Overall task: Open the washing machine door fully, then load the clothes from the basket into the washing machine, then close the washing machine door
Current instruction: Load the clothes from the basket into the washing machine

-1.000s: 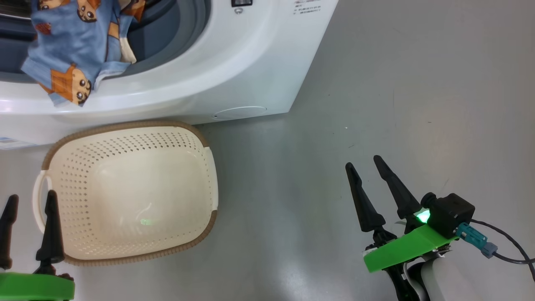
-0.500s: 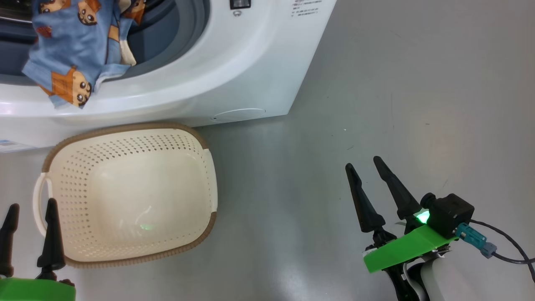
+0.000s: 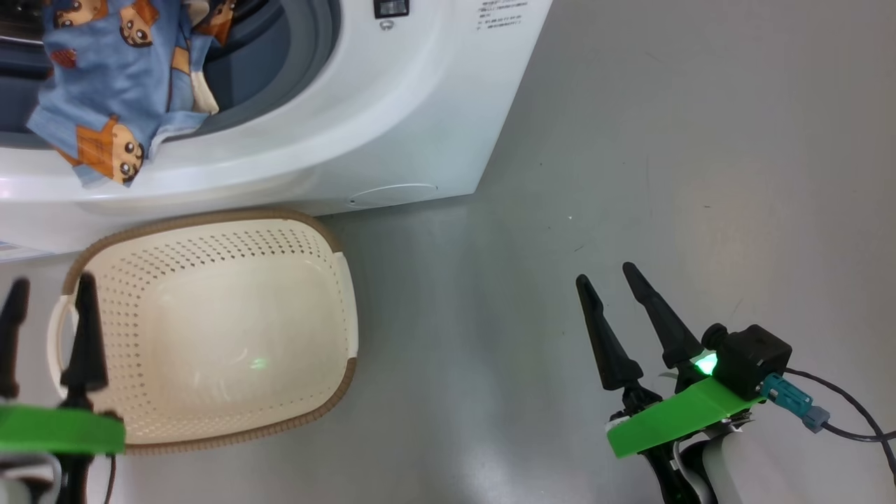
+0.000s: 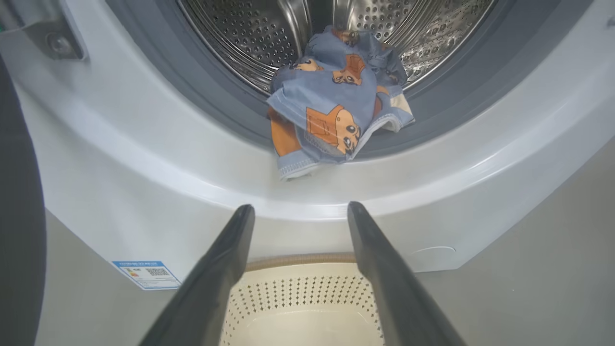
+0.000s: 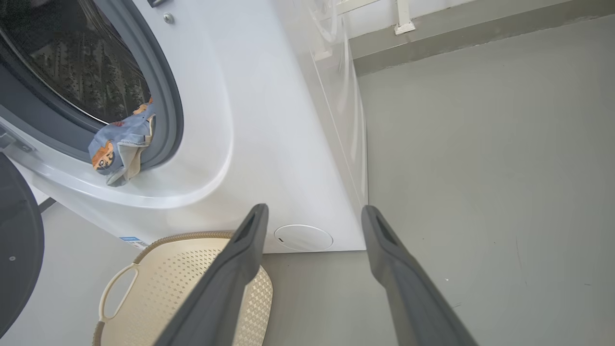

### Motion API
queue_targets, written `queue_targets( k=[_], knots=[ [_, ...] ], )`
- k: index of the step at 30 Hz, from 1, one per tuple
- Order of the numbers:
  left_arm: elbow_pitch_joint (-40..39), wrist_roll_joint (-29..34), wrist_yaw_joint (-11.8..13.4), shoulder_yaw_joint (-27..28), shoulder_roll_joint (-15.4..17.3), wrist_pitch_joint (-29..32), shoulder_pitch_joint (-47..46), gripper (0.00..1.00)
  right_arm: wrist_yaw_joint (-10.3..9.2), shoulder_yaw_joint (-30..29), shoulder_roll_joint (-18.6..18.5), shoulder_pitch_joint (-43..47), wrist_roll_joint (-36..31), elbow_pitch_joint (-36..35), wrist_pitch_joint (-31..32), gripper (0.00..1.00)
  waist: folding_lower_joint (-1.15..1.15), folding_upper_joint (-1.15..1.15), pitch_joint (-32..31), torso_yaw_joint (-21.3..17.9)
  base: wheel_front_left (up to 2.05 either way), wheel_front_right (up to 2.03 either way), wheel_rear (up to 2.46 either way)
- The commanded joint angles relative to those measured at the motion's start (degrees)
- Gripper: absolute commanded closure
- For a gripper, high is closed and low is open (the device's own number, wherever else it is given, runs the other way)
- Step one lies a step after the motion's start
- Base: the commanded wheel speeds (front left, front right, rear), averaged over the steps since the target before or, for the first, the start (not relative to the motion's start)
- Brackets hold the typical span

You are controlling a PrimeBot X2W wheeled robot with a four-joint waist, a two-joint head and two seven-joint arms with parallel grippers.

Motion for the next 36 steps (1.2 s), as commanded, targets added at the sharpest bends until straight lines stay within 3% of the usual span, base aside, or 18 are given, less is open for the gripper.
queue_targets(
  k=[1,16,31,36],
  knots=[
    [-1.3,0.5,-0.2,1.2,2.4,0.7,-2.3,0.0,0.17,1.6,0.2,1.2,0.2,-1.1,-0.4,0.0,0.0,0.0,-0.1,-0.1,0.0,0.0,0.0],
    [1.7,1.0,-0.4,-4.7,7.2,8.4,-18.7,0.0,0.17,2.3,0.2,1.1,1.4,-1.1,-0.4,0.0,0.0,0.0,0.5,-2.2,0.0,0.0,0.0],
    [12.1,0.2,0.1,-8.9,10.3,25.9,-30.5,0.0,0.17,2.9,0.2,1.2,2.9,-0.9,-0.4,0.0,0.0,0.0,1.4,-3.7,0.0,0.0,0.0],
    [14.5,0.4,1.3,-9.6,9.9,28.0,-33.0,0.0,0.17,3.1,0.2,1.2,3.1,-1.0,-0.4,0.0,0.0,0.0,1.8,-4.2,0.0,0.0,0.0]
  ],
)
